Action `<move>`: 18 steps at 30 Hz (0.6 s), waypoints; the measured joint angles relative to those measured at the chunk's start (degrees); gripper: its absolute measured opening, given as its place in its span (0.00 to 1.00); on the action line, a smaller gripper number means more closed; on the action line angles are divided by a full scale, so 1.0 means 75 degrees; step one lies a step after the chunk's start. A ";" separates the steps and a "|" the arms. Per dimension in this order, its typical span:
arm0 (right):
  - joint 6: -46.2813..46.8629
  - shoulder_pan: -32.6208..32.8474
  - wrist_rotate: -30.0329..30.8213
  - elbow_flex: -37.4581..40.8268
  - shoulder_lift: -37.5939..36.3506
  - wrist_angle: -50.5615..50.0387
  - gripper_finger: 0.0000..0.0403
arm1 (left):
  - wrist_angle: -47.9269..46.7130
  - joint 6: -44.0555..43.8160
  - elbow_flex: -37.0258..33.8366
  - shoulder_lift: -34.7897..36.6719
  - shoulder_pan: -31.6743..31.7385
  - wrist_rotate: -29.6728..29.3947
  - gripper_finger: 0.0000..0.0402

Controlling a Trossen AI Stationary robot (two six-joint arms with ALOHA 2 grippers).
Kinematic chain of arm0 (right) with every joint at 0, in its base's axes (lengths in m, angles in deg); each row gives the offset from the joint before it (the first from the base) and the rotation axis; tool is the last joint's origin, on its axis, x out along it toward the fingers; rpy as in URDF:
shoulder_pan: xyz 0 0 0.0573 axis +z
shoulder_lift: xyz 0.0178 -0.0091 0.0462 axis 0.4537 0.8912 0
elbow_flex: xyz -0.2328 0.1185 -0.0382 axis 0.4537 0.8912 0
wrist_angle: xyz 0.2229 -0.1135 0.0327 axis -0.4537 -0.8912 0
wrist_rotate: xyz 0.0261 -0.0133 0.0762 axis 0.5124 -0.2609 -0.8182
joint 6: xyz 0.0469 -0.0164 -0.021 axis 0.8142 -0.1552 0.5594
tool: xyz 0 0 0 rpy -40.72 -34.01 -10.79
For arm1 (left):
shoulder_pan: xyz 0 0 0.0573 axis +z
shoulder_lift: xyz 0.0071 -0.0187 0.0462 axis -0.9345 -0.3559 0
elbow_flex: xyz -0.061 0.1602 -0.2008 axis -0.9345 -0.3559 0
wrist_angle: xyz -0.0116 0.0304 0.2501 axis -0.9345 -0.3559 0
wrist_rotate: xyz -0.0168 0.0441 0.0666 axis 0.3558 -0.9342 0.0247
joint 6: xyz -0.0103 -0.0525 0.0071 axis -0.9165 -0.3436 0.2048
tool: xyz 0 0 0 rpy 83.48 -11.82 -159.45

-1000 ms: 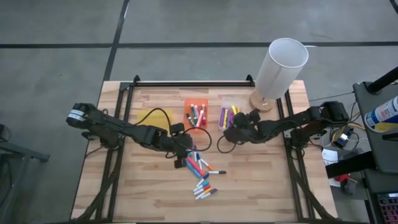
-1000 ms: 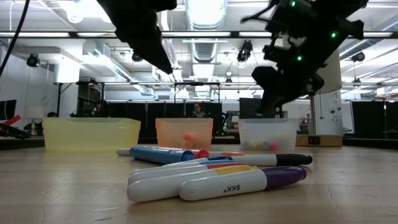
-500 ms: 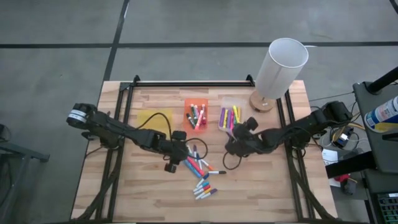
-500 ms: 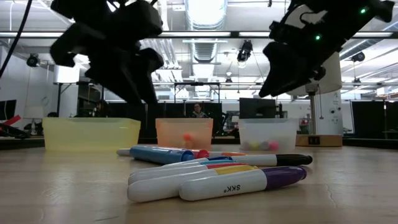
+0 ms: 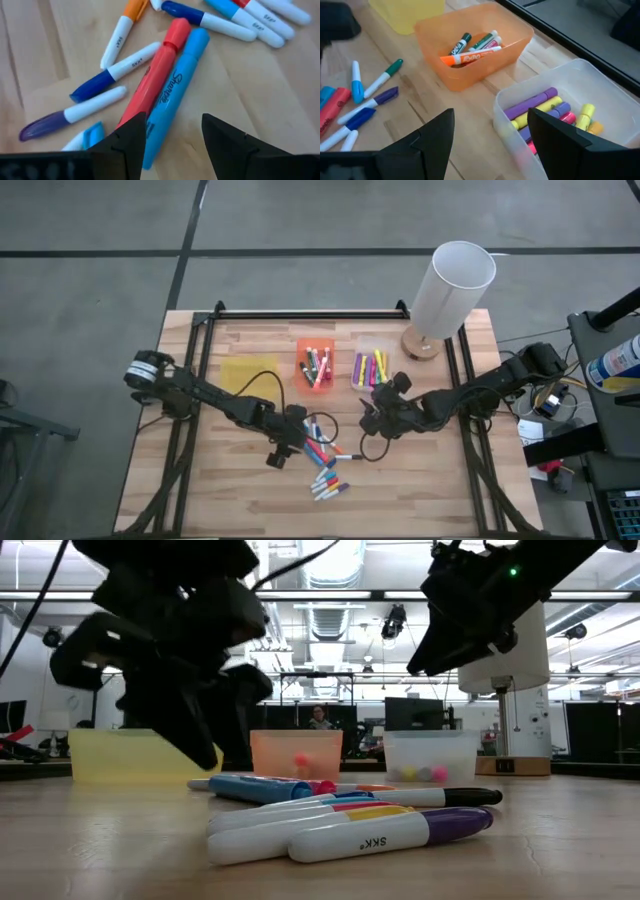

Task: Pick & Place Markers
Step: Put the blue highlighter into the transparent bin

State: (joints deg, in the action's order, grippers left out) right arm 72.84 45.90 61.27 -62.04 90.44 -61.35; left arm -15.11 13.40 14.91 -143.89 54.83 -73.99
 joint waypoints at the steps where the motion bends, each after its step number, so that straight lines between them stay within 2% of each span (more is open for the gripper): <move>1: -0.0003 -0.0002 0.0001 -0.0008 0.0000 0.0007 0.61 | -0.0010 0.0000 0.0017 -0.0089 0.0000 0.0003 0.46; 7: -0.0006 -0.0001 -0.0001 -0.0013 0.0000 0.0000 0.61 | -0.0024 0.0008 0.0092 -0.0572 0.0000 0.0003 0.46; 10: -0.0003 -0.0003 0.0001 -0.0011 0.0000 0.0007 0.61 | -0.0032 -0.0264 0.0161 -0.0691 0.0000 -0.0018 0.42; 13: -0.0003 -0.0003 0.0001 -0.0013 0.0000 0.0014 0.61 | -0.0050 -0.0531 0.0222 -0.0724 0.0006 -0.0061 0.34; 18: -0.0003 -0.0003 0.0001 -0.0013 0.0000 0.0042 0.61 | -0.0091 -0.0791 0.0305 -0.0678 0.0005 -0.0083 0.13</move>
State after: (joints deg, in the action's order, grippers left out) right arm 72.81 45.88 61.28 -62.13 90.44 -61.03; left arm -15.80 7.47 17.19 -148.97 54.86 -74.61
